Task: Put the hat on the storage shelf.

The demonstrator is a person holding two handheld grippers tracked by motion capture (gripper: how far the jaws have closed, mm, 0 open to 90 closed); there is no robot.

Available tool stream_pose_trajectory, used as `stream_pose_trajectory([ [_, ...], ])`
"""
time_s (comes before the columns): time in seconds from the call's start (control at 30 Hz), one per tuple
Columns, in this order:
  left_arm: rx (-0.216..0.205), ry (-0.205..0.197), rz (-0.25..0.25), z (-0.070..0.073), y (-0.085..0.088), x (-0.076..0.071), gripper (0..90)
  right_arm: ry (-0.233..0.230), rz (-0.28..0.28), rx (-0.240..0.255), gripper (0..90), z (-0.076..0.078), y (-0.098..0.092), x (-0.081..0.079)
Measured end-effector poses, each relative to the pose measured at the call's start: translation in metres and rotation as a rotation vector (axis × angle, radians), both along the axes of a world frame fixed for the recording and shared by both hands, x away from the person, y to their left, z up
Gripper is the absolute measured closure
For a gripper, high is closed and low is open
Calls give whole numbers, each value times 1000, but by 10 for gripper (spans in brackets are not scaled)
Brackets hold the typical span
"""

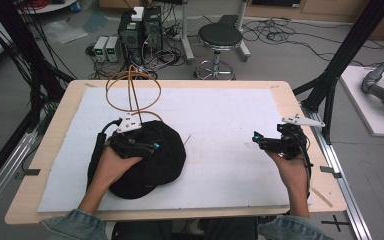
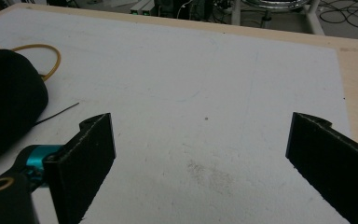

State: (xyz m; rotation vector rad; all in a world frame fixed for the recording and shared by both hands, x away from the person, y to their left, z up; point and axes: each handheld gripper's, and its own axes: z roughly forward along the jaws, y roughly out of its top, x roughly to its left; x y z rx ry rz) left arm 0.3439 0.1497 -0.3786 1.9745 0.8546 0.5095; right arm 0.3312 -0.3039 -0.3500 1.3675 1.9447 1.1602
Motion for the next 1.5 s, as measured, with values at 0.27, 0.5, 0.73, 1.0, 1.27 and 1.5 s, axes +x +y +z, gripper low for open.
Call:
stream_pose_trajectory([
  [0.27, 36, 27, 12, -2, -1, 1, 340, -13, -7, 2, 79, 2, -4, -2],
  [0.5, 52, 65, -9, -2, -1, 1, 609, -16, -8, 6, 79, 3, -5, -3],
  [0.73, 54, 56, -26, -1, -1, -2, 764, -15, -8, 8, 79, 4, -6, -4],
  [1.0, 40, 11, -58, 9, 0, -8, 810, -17, -11, 10, 79, 4, -7, -4],
  [1.27, -14, -14, -146, 27, -1, -18, 820, -20, -14, 17, 79, 6, -9, -5],
  [1.5, -31, -38, -182, 43, -6, -28, 821, -36, -20, 30, 79, 10, -13, -7],
])
